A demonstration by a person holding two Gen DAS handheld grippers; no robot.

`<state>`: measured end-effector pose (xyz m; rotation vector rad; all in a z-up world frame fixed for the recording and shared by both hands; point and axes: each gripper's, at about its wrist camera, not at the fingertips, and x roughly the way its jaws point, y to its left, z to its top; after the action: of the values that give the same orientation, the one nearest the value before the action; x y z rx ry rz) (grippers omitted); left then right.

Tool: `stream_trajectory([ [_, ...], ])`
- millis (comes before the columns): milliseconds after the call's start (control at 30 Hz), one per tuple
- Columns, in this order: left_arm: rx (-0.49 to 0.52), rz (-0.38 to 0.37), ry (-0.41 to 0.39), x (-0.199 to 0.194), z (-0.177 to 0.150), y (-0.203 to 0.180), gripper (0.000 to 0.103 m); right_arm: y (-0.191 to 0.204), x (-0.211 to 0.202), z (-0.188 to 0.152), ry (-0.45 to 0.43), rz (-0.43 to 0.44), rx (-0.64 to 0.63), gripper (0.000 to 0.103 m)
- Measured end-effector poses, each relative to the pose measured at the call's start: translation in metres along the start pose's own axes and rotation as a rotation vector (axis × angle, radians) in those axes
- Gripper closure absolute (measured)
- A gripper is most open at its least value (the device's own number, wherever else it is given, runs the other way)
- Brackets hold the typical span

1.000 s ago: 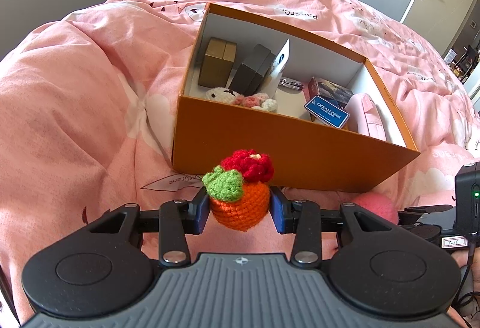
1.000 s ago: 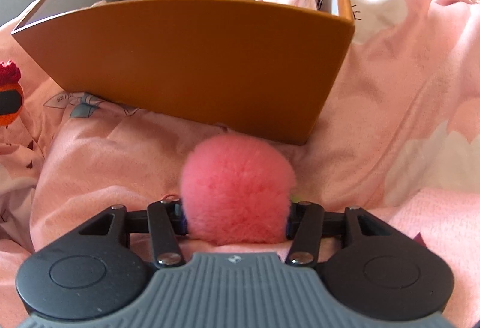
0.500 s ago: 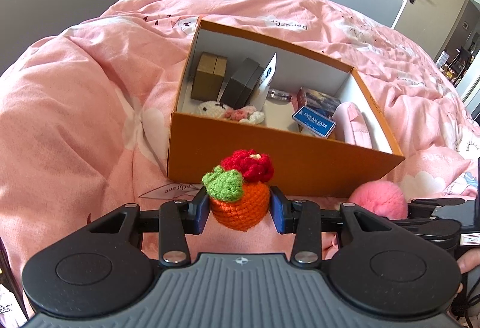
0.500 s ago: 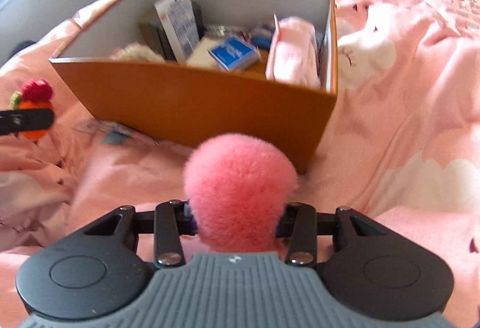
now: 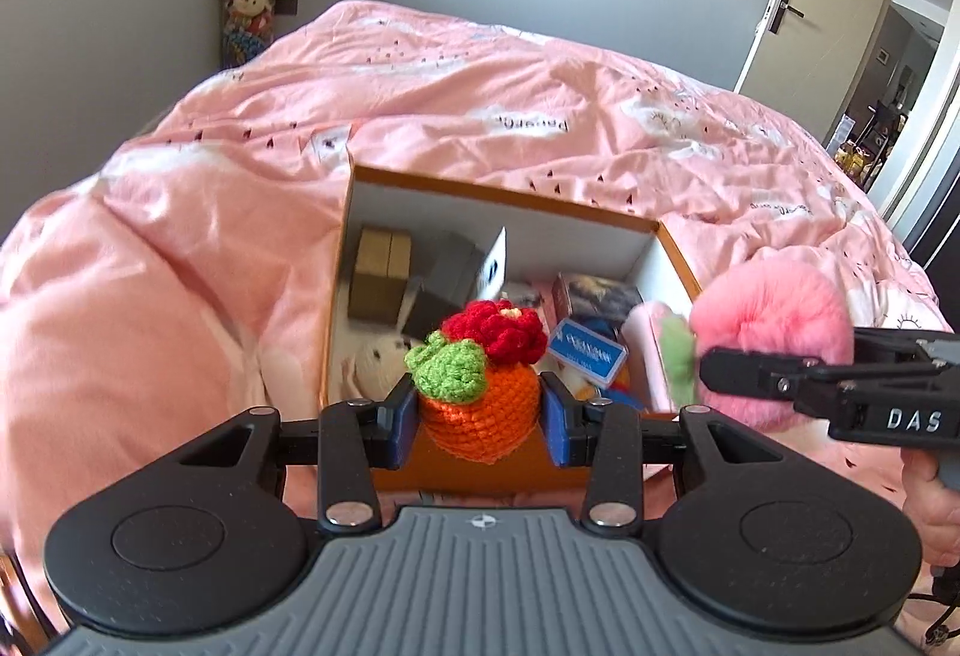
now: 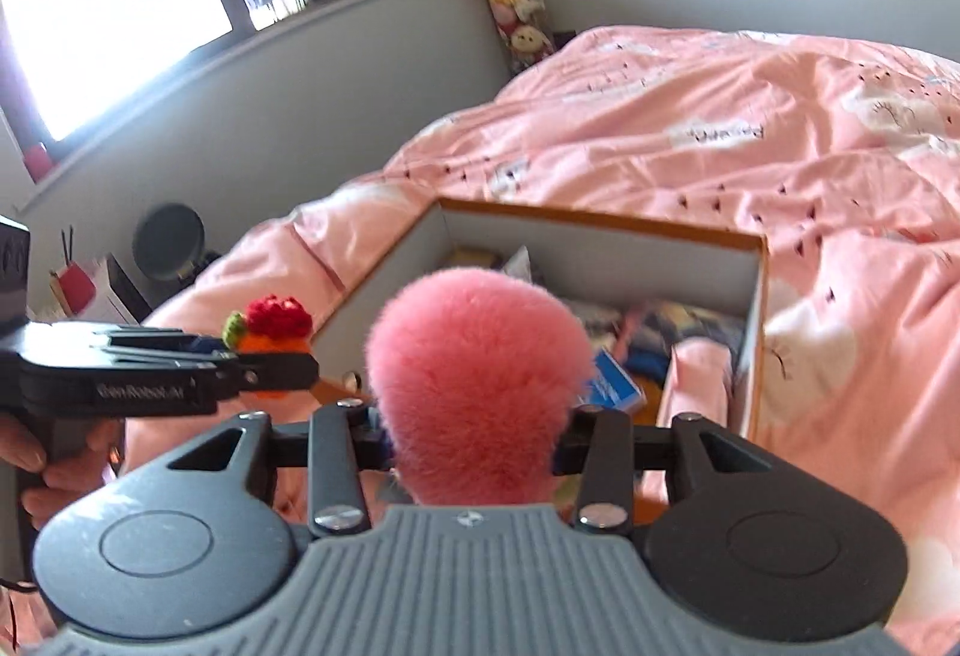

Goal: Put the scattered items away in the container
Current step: 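Lift and carry the orange fruit and pink pompom over the shoebox with both grippers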

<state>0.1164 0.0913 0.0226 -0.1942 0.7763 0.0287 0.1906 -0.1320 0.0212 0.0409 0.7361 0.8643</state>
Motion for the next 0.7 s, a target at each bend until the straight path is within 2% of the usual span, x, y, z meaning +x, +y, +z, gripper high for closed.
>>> stream_trajectory([
  [100,0.012,0.000,-0.014,0.007,0.014,0.002,0.056,-0.003,0.008,0.017,-0.024,-0.003,-0.009,0.058],
  [233,-0.018,-0.052,-0.001,0.023,0.026,0.007,0.056,-0.011,0.037,0.029,-0.008,-0.002,0.007,0.058],
  [467,-0.025,-0.091,0.059,0.058,0.027,0.004,0.056,-0.032,0.080,0.032,0.048,-0.009,0.114,0.058],
  [700,-0.010,-0.092,0.107,0.079,0.024,0.000,0.056,-0.041,0.109,0.028,0.103,-0.026,0.120,0.058],
])
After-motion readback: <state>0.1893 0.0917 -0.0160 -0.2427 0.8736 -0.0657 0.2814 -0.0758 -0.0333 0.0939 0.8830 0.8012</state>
